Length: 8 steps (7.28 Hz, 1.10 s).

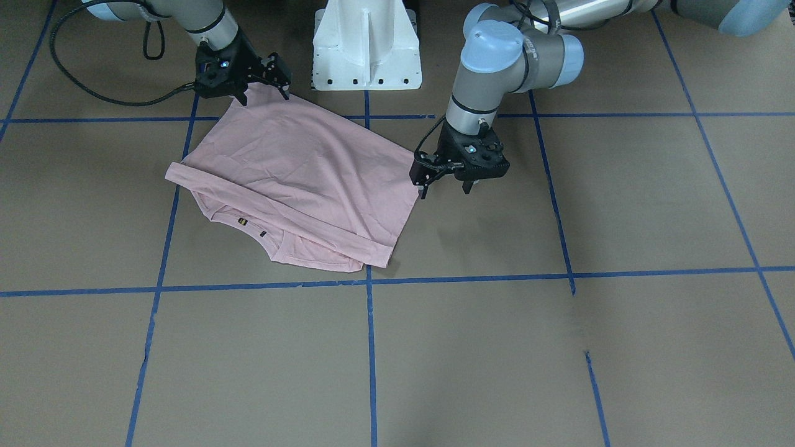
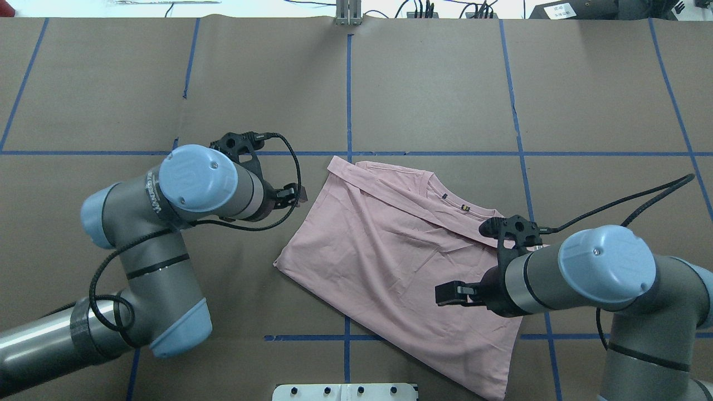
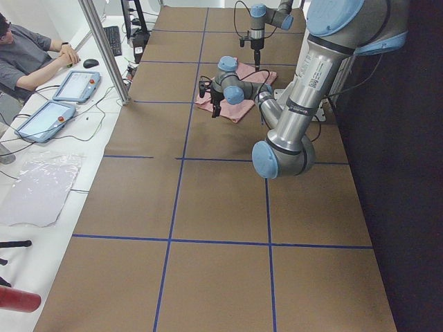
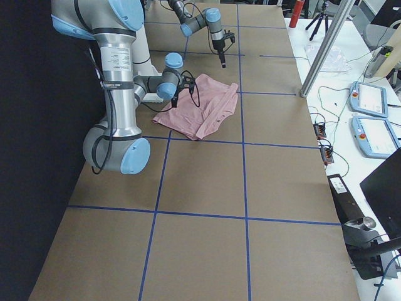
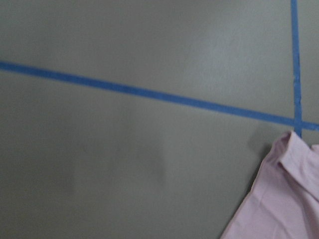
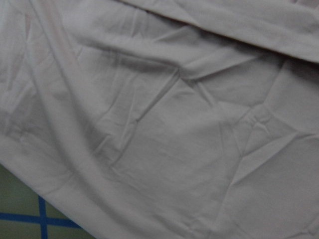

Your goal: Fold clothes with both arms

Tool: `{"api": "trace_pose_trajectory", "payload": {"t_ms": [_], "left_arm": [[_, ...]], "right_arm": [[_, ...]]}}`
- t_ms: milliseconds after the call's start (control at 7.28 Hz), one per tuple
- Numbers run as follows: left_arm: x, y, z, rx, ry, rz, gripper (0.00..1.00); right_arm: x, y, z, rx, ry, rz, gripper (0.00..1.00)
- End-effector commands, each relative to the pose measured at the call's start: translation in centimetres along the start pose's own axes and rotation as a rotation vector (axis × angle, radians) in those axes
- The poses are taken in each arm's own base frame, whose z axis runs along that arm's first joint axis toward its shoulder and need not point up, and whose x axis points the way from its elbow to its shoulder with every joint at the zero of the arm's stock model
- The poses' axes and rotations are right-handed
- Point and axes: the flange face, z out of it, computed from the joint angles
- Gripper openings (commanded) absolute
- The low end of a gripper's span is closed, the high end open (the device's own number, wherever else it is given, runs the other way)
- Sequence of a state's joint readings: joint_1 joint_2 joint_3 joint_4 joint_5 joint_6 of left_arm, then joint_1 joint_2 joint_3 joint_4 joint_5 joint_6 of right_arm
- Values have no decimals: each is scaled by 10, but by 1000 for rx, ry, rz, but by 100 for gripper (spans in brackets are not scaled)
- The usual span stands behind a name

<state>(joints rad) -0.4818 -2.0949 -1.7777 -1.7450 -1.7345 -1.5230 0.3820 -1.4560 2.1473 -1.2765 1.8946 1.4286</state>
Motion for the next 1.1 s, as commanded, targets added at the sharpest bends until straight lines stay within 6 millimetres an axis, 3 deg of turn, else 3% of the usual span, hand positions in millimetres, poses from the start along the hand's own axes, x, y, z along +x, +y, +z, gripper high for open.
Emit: {"api": "trace_pose_trajectory", "payload": {"t_ms": [0,137,962], "left_arm": [[4,57,13,-60,-55,-110,100],[3,70,21,-63,-68,-108,100],[-10,72,41,-36,-108,-102,95]], "right_arm": [[1,-20,-13,48,-11,23,100],[3,-25,-15,52,-11,27,100],[2,-25,-16,54,-12,27,100]]}}
